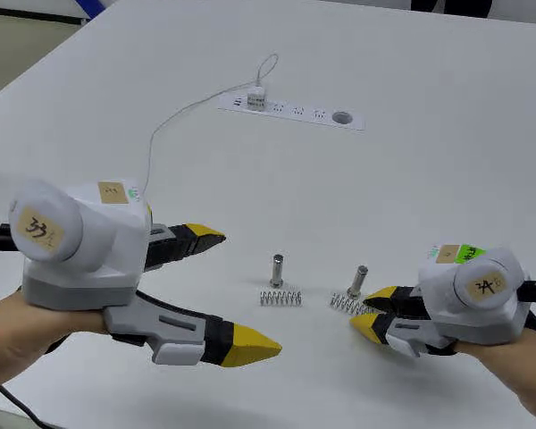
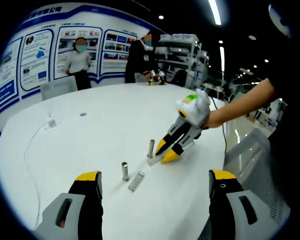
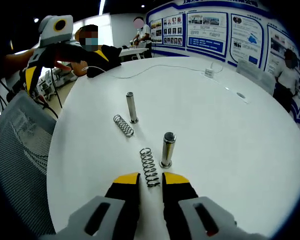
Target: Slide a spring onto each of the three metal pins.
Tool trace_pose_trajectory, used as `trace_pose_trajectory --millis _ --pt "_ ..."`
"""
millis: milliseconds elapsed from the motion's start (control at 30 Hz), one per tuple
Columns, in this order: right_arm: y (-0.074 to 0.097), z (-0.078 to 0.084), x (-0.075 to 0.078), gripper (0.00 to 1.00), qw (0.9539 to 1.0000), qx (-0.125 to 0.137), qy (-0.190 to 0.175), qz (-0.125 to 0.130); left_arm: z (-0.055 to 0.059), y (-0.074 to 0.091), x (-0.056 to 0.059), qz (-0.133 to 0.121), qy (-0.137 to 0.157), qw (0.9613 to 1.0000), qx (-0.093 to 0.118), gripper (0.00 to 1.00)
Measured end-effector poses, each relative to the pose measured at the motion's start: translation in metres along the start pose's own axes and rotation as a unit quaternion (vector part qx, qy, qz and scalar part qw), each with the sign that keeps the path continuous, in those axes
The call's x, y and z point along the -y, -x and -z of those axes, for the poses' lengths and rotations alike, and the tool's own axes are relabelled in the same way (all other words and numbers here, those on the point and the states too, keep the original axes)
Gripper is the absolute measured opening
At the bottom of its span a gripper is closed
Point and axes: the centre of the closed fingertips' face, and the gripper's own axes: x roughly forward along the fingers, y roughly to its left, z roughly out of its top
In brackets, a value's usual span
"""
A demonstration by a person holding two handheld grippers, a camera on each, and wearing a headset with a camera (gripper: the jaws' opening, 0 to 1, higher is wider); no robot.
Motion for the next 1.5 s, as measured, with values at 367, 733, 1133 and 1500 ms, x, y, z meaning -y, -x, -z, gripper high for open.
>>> trace_pose_trajectory --millis 367,733,1133,1500 --pt "-0.001 0.001 -0.001 0.12 0.9999 0.001 0.008 -0.008 -0.002 -0.001 0.0 0.001 0.0 1.0 0.001 0.9" --pt "-0.001 0.001 -0.001 0.11 0.9999 -0.001 0.013 -0.007 -0.006 -0.002 0.002 0.003 -0.004 1.0 0.004 0.9" --pt "0.0 0.001 -0.002 0.1 0.9998 -0.009 0.015 -0.003 -0.01 -0.002 0.008 0.012 -0.007 0.9998 0.011 0.88" --pt "0.016 -0.015 -0.013 0.1 0.9996 0.013 0.021 -0.014 -0.011 -0.005 0.011 0.018 -0.014 0.9997 0.007 0.86"
